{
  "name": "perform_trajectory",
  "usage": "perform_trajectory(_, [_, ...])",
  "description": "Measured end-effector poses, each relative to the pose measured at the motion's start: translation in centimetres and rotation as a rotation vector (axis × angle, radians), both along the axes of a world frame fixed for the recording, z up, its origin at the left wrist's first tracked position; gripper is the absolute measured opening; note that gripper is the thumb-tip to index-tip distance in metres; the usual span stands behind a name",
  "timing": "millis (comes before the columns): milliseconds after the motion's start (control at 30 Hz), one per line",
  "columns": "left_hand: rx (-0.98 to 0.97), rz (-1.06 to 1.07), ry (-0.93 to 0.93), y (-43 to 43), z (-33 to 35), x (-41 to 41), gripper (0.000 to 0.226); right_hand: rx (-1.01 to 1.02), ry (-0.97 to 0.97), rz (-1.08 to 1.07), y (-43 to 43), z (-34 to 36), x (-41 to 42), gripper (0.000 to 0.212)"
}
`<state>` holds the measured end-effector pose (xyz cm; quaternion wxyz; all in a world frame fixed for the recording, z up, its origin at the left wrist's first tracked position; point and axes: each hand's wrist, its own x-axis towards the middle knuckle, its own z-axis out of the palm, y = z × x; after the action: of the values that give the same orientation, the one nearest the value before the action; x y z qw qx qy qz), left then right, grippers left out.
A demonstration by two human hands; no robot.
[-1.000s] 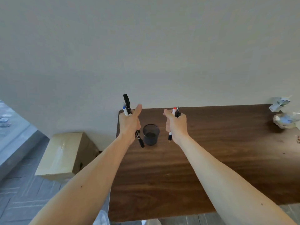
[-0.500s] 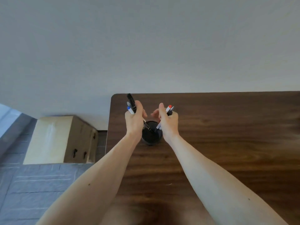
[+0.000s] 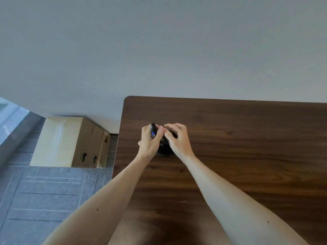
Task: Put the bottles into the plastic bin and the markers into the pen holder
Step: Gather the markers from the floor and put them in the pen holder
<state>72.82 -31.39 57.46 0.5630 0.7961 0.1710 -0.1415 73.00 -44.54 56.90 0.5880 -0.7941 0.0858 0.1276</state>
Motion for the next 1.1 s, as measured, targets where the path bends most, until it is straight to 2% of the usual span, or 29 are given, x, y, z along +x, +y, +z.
perform_trajectory(67, [-0.029, -0.046, -0.054, 0.7, 0.1, -0.3, 0.015, 0.043, 0.042, 0.02, -0.7, 0.1, -0.5, 0.032])
perform_trajectory(200, [-0.043, -0.026, -0.12, 2.1, 0.8, -0.7, 0.02, 0.088, 0.073, -0.01, -2.0, 0.4, -1.2, 0.041])
perform_trajectory(333, [-0.071, 0.078, -0.016, 3.5, 0.9, -1.3, 0.011, 0.029, 0.138, -0.1, -3.1, 0.8, -1.8, 0.05])
perform_trajectory(433, [0.006, -0.062, 0.058, 4.0, 0.8, -1.8, 0.011, -0.012, 0.219, -0.038, -3.5, 0.8, -2.2, 0.056])
perform_trajectory(600, [0.137, -0.206, 0.017, 3.8, 0.2, -1.0, 0.017, -0.083, 0.232, 0.004, -3.3, 0.8, -2.3, 0.053])
perform_trajectory(867, [0.166, -0.165, 0.011, 2.3, 0.3, 3.8, 0.027, -0.029, 0.179, -0.049, -4.0, 1.4, 1.5, 0.038])
perform_trajectory(1100, [0.149, -0.133, 0.026, 1.2, 0.6, 8.3, 0.032, -0.009, 0.203, -0.143, -4.6, 1.3, 5.7, 0.04])
